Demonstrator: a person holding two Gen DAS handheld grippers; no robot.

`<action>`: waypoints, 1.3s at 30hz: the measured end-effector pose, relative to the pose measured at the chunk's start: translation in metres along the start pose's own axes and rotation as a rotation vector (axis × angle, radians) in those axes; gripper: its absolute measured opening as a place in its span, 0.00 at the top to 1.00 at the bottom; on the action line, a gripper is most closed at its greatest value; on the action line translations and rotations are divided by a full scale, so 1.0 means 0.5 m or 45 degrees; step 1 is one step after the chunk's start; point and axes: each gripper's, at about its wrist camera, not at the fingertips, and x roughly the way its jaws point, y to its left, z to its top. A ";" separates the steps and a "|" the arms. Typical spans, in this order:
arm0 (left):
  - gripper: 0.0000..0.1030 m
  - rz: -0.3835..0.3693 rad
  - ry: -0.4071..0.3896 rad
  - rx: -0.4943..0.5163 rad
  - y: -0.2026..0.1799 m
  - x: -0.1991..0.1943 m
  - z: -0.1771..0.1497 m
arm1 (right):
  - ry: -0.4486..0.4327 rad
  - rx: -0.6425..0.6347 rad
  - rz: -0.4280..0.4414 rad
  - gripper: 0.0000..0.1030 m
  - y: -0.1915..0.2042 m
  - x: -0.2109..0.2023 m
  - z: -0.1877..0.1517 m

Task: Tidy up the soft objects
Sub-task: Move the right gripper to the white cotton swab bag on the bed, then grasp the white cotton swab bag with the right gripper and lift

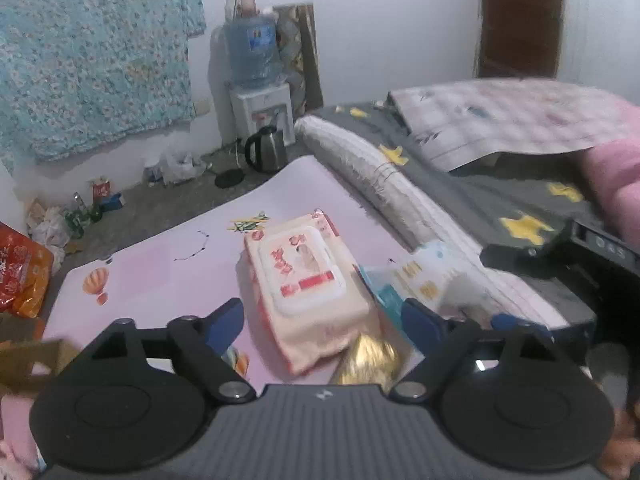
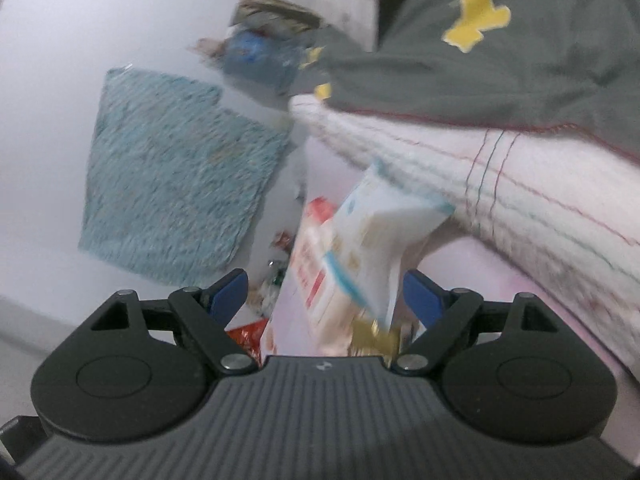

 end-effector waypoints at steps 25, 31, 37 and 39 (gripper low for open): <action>0.73 0.024 0.250 0.243 -0.119 0.248 0.040 | -0.005 0.282 -0.008 0.60 -0.094 0.208 0.057; 0.68 -0.071 0.242 0.284 -0.122 0.168 0.034 | -0.018 0.224 0.041 0.62 -0.077 0.146 0.044; 0.33 -0.234 0.134 0.366 -0.119 -0.005 0.012 | -0.022 0.082 0.130 0.63 -0.027 0.022 0.022; 0.29 -0.282 0.090 0.404 -0.118 -0.072 -0.002 | -0.002 0.027 0.160 0.63 -0.007 -0.025 0.001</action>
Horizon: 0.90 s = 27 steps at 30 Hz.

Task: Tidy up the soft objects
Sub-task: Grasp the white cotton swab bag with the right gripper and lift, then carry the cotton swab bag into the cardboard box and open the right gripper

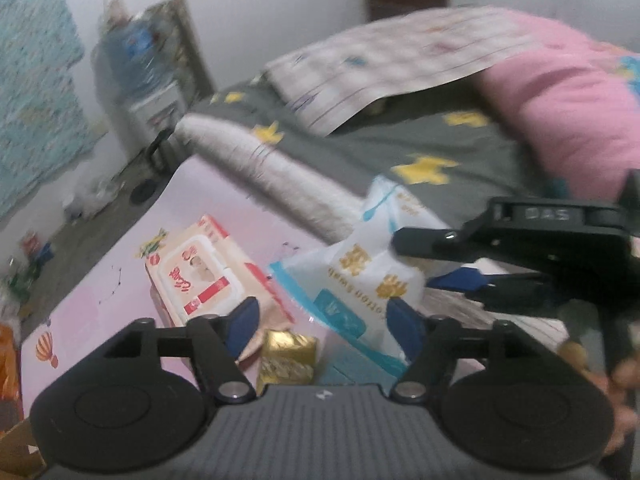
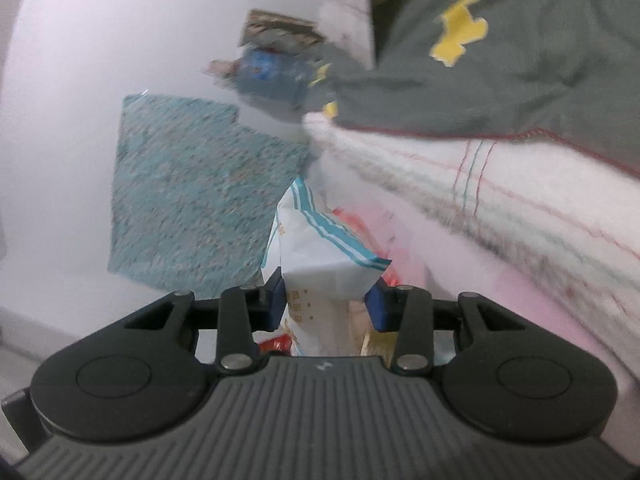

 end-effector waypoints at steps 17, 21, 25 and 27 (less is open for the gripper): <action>0.28 0.018 -0.184 -0.016 -0.046 -0.419 -0.340 | 0.518 -0.319 0.230 0.63 0.170 -0.212 -0.360; 0.28 0.098 -0.220 -0.160 -0.006 -0.467 -0.435 | 0.659 -0.367 0.222 0.63 0.202 -0.186 -0.454; 0.28 0.158 -0.233 -0.331 0.045 -0.498 -0.530 | 0.798 -0.421 0.210 0.63 0.239 -0.146 -0.541; 0.28 0.181 -0.239 -0.418 0.075 -0.507 -0.575 | 0.876 -0.455 0.198 0.63 0.257 -0.118 -0.586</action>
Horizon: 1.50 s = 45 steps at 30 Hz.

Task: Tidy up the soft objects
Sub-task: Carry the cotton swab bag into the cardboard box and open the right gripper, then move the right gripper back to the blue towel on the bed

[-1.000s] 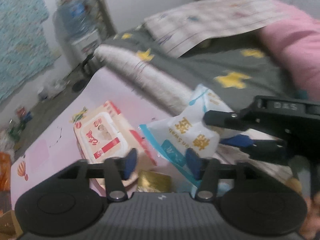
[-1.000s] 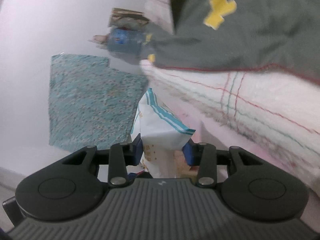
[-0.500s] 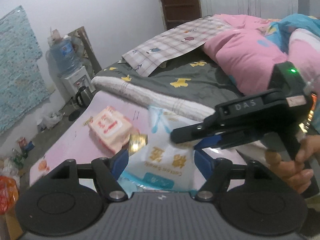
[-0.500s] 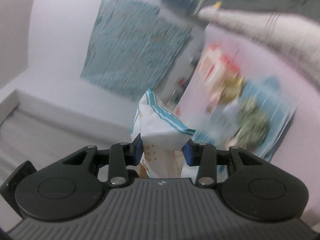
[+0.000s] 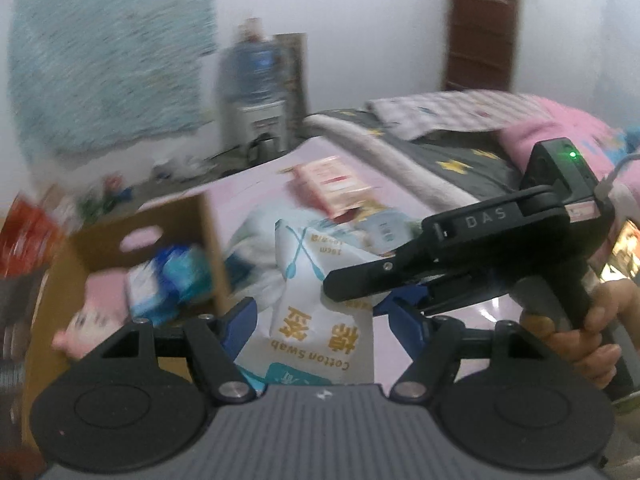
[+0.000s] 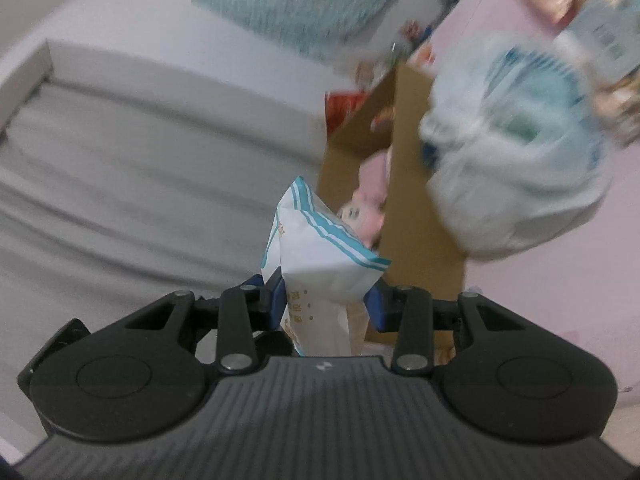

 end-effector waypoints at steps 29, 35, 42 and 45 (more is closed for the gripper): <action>0.28 0.243 -0.061 -0.575 0.405 -0.037 -0.183 | 0.474 -0.393 -0.784 0.56 0.079 0.635 0.133; 0.28 0.240 -0.063 -0.573 0.405 -0.037 -0.189 | 0.460 -0.483 -0.876 0.34 0.071 0.664 0.140; 0.24 0.247 -0.065 -0.571 0.396 -0.034 -0.184 | 0.319 -0.581 -0.868 0.24 0.130 0.633 0.150; 0.20 0.252 -0.077 -0.565 0.382 -0.041 -0.179 | 0.244 -0.565 -0.783 0.24 0.149 0.601 0.164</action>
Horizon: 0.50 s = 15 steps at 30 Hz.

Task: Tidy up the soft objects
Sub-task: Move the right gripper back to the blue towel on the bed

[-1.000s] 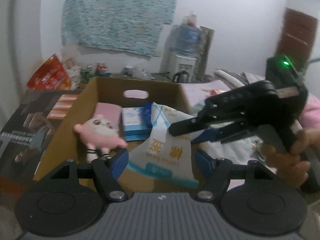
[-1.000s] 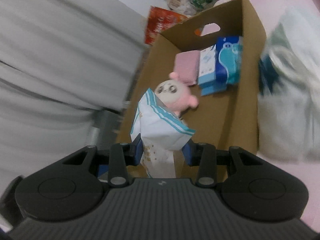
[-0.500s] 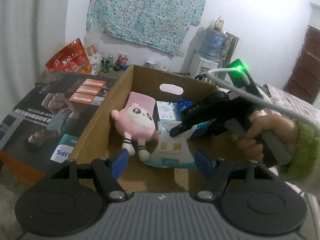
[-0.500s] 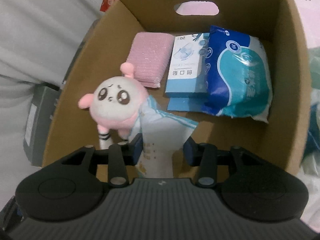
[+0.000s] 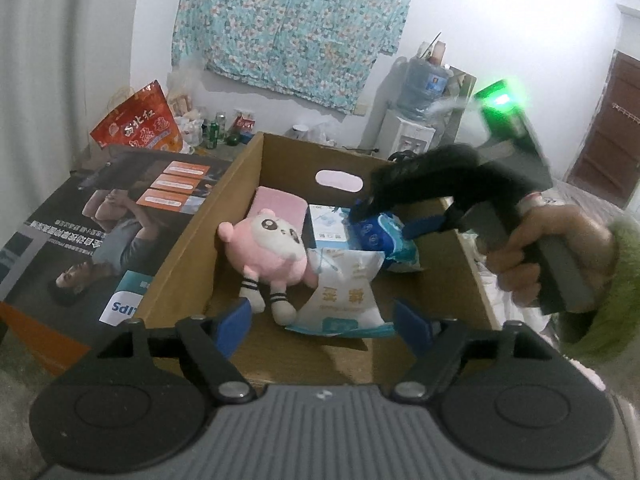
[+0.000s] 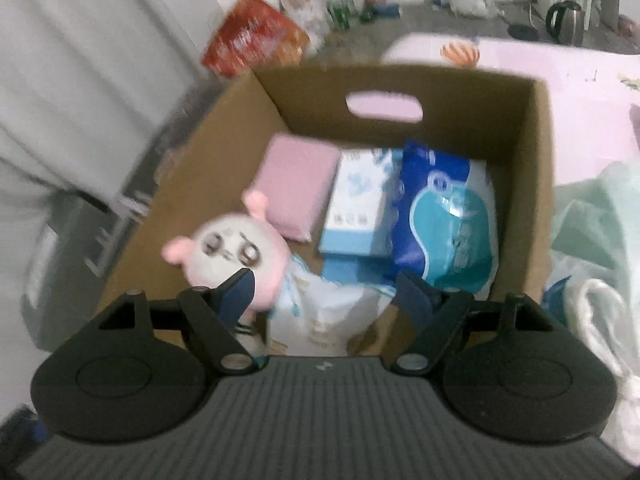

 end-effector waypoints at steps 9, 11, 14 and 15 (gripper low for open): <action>0.12 -0.104 -0.042 0.075 -0.092 -0.024 -0.013 | -0.285 0.213 0.385 0.19 -0.113 -0.234 -0.147; 0.11 -0.141 -0.042 0.105 -0.125 -0.026 -0.013 | -0.349 0.243 0.411 0.18 -0.153 -0.278 -0.202; 0.09 -0.198 -0.045 0.160 -0.179 -0.024 -0.017 | -0.442 0.315 0.399 0.17 -0.230 -0.343 -0.285; 0.09 -0.223 -0.045 0.187 -0.202 -0.023 -0.020 | -0.469 0.349 0.387 0.17 -0.254 -0.362 -0.311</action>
